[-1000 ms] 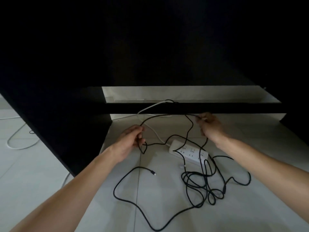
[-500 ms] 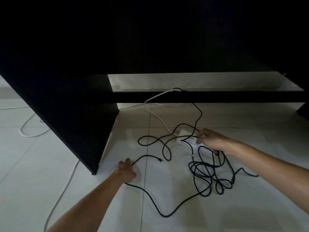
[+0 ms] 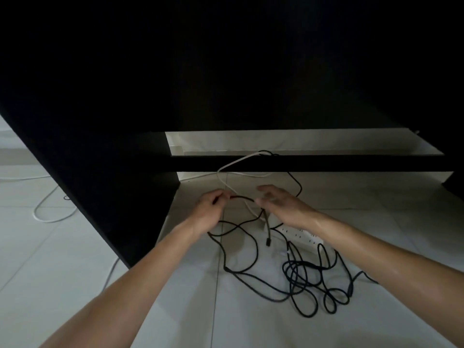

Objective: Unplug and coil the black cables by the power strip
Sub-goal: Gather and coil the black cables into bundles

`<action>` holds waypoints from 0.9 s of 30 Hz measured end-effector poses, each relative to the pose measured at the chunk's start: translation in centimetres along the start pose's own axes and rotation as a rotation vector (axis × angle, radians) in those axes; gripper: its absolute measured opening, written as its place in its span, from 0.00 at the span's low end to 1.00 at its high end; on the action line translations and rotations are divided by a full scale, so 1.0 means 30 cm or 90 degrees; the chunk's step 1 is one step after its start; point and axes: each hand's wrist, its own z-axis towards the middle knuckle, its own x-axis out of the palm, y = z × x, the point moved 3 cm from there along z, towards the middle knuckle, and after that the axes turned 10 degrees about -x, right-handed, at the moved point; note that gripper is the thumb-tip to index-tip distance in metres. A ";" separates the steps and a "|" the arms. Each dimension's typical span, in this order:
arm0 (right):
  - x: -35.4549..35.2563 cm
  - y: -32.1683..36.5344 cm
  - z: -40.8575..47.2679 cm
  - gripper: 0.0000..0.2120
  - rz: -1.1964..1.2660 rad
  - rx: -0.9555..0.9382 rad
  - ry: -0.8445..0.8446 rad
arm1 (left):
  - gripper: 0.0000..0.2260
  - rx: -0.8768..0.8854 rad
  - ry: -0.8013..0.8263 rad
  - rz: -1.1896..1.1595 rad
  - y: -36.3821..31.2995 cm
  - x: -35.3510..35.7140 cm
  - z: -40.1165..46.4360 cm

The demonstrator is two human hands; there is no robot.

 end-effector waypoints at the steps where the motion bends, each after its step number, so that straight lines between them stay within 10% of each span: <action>1: 0.002 0.041 0.008 0.24 0.037 -0.035 0.014 | 0.11 0.021 0.019 -0.022 -0.043 0.011 -0.007; 12: -0.279 0.067 -0.001 0.16 0.337 0.030 -0.414 | 0.11 -0.030 0.059 -0.150 -0.062 -0.001 0.004; 20: -0.038 0.053 -0.070 0.13 0.190 0.002 0.010 | 0.10 -0.128 0.116 -0.541 -0.146 0.106 -0.008; 27: 0.049 0.099 -0.079 0.17 0.008 -0.097 0.068 | 0.11 -0.169 0.191 -0.612 -0.208 0.142 -0.024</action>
